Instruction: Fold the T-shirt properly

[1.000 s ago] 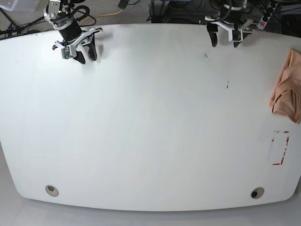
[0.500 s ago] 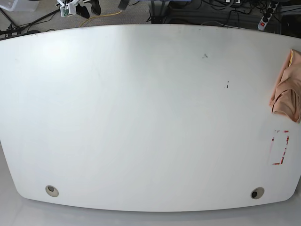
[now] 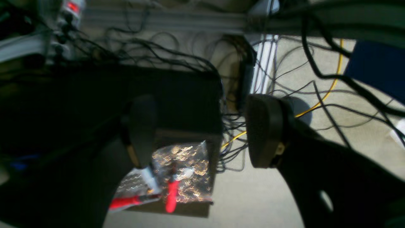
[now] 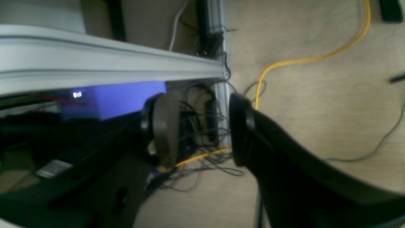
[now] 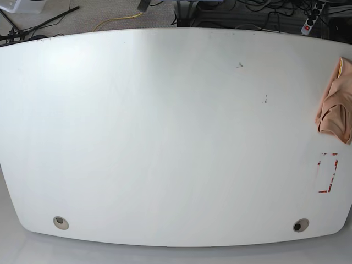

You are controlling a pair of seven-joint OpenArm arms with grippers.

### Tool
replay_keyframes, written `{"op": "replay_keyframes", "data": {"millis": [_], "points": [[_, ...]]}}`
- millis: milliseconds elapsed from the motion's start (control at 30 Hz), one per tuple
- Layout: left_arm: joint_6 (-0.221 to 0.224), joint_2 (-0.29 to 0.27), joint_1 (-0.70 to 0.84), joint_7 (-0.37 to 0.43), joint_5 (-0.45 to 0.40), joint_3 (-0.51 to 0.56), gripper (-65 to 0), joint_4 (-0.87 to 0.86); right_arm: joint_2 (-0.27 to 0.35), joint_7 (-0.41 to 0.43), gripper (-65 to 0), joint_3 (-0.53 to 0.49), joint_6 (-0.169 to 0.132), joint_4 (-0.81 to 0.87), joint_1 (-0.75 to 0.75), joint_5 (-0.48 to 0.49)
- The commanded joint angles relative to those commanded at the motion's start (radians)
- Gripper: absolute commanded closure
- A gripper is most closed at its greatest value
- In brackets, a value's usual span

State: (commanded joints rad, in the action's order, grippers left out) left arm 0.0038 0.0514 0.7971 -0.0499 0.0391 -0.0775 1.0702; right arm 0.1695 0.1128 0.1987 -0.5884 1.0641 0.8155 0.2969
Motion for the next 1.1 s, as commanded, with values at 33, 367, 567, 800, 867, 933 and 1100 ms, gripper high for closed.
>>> {"op": "replay_keyframes", "data": {"millis": [33, 367, 567, 800, 867, 933, 1100], "points": [[0.000, 0.005, -0.037, -0.002, 0.000, 0.000, -39.7, -0.051, -0.003, 0.002, -23.8, -0.005, 0.002, -0.052, -0.038, -0.034], [0.000, 0.035, -0.334, 0.002, 0.000, 0.000, -40.0, -0.499, -0.049, -0.002, -23.8, -0.011, 0.104, -0.377, -0.315, -0.319], [-0.003, 0.035, -0.500, 0.028, 0.000, 0.012, -40.0, -0.710, -0.043, -0.002, -23.8, -0.012, 0.129, -0.595, -0.493, -0.371], [-0.002, 0.035, -0.629, 0.028, -0.002, 0.023, -40.0, -0.852, -0.021, -0.005, -24.1, -0.012, 0.184, -0.727, -0.611, -0.371], [0.000, 0.032, -0.655, 0.028, -0.002, 0.023, -40.0, -0.882, -0.021, -0.005, -24.4, -0.014, 0.190, -0.733, -0.624, -0.371], [0.000, 0.029, -0.672, 0.028, -0.002, 0.023, -40.0, -0.902, -0.021, -0.006, -24.4, -0.014, 0.190, -0.735, -0.629, -0.371], [0.000, 0.029, -0.678, 0.028, -0.002, 0.023, -40.0, -0.905, -0.023, -0.026, -24.6, -0.014, 0.190, -0.735, -0.632, -0.371]]}}
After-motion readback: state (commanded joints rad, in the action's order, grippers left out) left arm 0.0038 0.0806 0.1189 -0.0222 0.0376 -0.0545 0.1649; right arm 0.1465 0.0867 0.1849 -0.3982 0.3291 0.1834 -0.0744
